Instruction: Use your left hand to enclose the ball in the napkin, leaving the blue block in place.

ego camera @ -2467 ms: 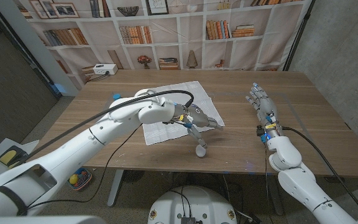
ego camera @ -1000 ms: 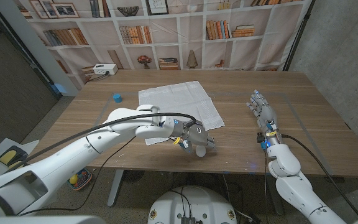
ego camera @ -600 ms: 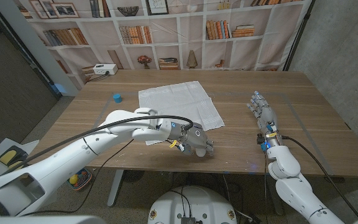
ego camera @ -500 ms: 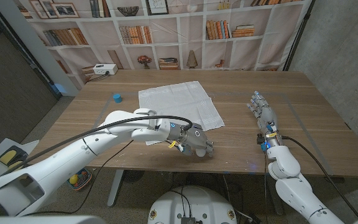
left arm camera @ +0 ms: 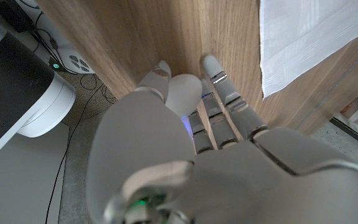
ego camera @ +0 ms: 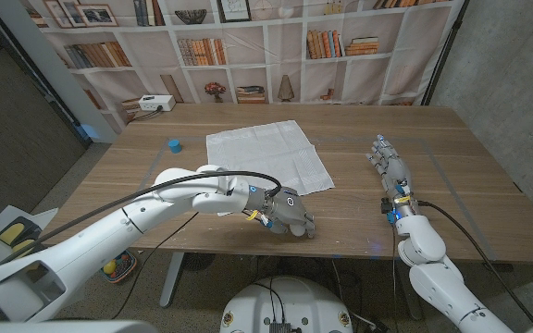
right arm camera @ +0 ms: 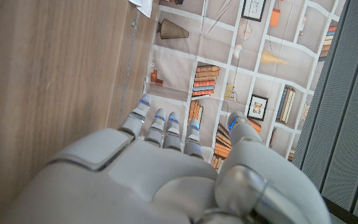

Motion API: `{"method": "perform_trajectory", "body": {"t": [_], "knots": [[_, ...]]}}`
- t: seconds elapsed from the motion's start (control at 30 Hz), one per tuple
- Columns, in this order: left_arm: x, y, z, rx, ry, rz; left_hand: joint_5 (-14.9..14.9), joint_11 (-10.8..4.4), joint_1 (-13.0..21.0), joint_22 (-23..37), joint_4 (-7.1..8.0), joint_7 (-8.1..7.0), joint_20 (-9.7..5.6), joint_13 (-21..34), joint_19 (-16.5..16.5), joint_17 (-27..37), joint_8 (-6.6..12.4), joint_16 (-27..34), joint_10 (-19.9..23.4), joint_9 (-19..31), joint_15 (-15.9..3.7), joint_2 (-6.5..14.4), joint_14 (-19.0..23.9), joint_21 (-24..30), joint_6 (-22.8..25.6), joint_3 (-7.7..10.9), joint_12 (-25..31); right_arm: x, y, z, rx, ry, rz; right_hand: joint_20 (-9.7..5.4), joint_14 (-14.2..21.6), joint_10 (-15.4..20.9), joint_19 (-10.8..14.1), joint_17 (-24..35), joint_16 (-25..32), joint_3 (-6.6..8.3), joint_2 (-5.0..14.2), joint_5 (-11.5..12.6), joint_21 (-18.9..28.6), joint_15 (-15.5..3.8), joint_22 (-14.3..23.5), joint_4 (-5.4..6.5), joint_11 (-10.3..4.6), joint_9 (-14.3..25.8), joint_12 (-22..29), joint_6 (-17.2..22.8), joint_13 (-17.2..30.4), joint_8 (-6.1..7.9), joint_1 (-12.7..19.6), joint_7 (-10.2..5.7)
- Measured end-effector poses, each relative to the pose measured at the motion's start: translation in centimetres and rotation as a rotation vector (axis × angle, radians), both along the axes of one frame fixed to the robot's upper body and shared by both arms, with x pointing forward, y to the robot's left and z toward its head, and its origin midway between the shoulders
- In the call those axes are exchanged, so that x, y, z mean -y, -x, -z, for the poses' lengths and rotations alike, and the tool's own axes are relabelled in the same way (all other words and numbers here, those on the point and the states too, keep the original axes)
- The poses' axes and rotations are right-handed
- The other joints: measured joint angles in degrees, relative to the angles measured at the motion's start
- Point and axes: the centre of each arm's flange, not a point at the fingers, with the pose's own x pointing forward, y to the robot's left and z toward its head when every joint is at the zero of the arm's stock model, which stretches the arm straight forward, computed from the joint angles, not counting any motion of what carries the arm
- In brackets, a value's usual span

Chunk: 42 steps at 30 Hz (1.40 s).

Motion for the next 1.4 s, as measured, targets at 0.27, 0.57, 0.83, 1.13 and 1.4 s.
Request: {"method": "perform_trajectory", "body": {"t": [0.27,0.57,0.83,1.13,1.4], "knots": [[-0.3,-0.5,0.5,-0.02,0.027,0.016,-0.46,0.39,5.95,0.48,0.51,4.61,-0.26,6.15,1.15,7.89,5.94,7.17,4.94,1.42,1.58,-0.37,7.16,5.19,10.28,-1.21,8.09,-0.1,0.0,-0.2,-0.003,0.005,0.005,0.0,0.09,0.2,0.0,-0.29,0.0,0.0,0.0,0.0,0.0,-0.09,0.0,0.0,0.2,0.0,0.0,0.0,0.0,0.0,0.0,0.0],[-0.7,-0.9,0.9,-0.011,0.047,0.031,-0.46,0.05,7.15,1.6,0.36,4.43,-0.71,10.26,2.71,12.87,8.29,11.39,9.81,0.73,2.85,-1.57,9.39,11.17,14.82,-3.05,14.26,-0.2,0.1,-0.2,-0.007,0.004,0.008,0.0,0.4,0.2,0.0,-0.29,0.44,0.0,0.0,0.0,0.0,0.22,0.0,0.0,0.2,0.0,-0.44,0.0,0.01,0.0,0.0,0.0],[-1.1,-1.3,0.3,0.023,0.09,0.029,0.06,0.07,9.01,1.89,-0.3,4.59,-0.61,11.73,2.55,13.68,8.06,11.74,9.87,0.48,3.31,-3.31,9.89,13.07,17.04,-2.55,15.67,-0.5,0.1,-0.2,-0.009,0.006,0.009,0.0,0.4,0.2,0.0,-0.28,0.44,-0.23,0.01,0.0,0.0,0.22,0.0,-0.23,0.2,0.0,-0.44,0.0,0.01,0.0,-0.01,0.0],[-1.7,-1.5,-1.2,0.082,0.181,0.027,0.55,-0.22,9.69,1.43,-0.3,5.34,-0.62,12.42,2.17,14.09,7.67,12.02,10.16,0.12,3.56,-3.99,10.14,14.39,18.38,-2.54,16.71,-0.9,-0.1,-0.7,-0.007,0.013,0.006,0.0,0.39,0.2,0.0,-0.28,0.44,-0.23,0.22,0.0,0.0,0.22,0.0,-0.23,0.2,0.0,-0.44,-0.01,0.01,0.0,-0.22,0.0],[-2.1,-1.4,-2.9,0.139,0.272,0.027,0.55,-0.22,10.0,0.9,-0.2,5.55,-0.63,12.89,2.16,14.08,7.41,12.01,10.16,0.51,3.81,-4.29,10.8,14.87,18.99,-2.44,16.99,-1.2,-0.3,-1.1,-0.006,0.018,0.003,0.0,0.39,0.2,0.0,-0.55,0.44,-0.39,0.22,0.0,0.0,0.22,0.0,-0.07,0.19,0.01,-0.44,0.0,0.01,-0.41,-0.22,0.0]]}}
